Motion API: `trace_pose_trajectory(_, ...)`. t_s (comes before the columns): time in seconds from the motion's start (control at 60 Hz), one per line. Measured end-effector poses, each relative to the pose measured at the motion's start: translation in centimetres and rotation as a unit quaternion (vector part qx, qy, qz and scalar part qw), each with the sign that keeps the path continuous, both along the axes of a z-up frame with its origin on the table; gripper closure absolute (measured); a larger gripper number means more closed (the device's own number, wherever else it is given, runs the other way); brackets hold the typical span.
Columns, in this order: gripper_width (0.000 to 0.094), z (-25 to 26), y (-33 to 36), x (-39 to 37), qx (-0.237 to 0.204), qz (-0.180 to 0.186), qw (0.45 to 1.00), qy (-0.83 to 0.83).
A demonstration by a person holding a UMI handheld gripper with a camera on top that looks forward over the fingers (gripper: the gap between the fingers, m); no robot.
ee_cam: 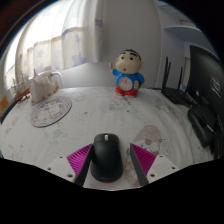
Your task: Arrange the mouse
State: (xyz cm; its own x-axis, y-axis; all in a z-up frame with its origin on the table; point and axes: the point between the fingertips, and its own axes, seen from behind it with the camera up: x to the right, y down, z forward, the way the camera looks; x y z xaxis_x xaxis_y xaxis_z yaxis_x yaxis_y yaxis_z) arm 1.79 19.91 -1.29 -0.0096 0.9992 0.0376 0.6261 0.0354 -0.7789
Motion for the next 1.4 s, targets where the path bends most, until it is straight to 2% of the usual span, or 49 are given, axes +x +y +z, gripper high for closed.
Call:
trace_pose_trajectory(0.1, 0.039, -0.1, 0.1, -0.7, -0.011, -0.005, 1.0, -0.006)
trace_pose_trajectory(0.35, 0.0504, 0.9, 0.7, -1.0, -0.01, -0.024, 1.0, -0.018)
trace_pose_trajectory(0.45, 0.0511, 4.6, -0.1, -2.2, -0.012, -0.031, 0.999, 0.0)
trace_pose_trajectory(0.617, 0.0513, 12.0, -7.4, -6.1, -0.021, 0.009, 0.999, 0.044)
trace_pose_trajectory(0.717, 0.0513, 13.8, -14.1, -8.9, -0.041, 0.032, 0.997, 0.057)
trace_pose_trajectory(0.833, 0.0516, 12.3, -21.0, -12.4, -0.042, 0.046, 0.996, 0.058)
trace_pose_trajectory(1.017, 0.0514, 3.8, -26.5, -16.1, -0.021, 0.031, 0.999, 0.008)
trace_pose_trajectory(1.133, 0.0436, -0.1, -27.0, -16.5, -0.017, 0.013, 0.999, -0.026)
trace_pose_trajectory(1.183, 0.0384, 0.1, -27.0, -16.6, -0.014, 0.01, 1.0, -0.022)
trace_pose_trajectory(1.217, 0.0273, 0.3, -26.6, -16.4, -0.007, 0.005, 1.0, -0.027)
trace_pose_trajectory(1.25, 0.011, 0.9, -26.4, -16.2, 0.0, 0.0, 1.0, -0.031)
trace_pose_trajectory(1.267, 0.0069, 1.3, -26.2, -16.1, 0.003, -0.003, 0.999, -0.032)
trace_pose_trajectory(1.3, 0.0111, 2.3, -25.9, -15.5, 0.005, -0.011, 0.999, -0.037)
trace_pose_trajectory(1.4, 0.0077, 6.4, -25.2, -11.9, -0.002, -0.036, 0.998, -0.058)
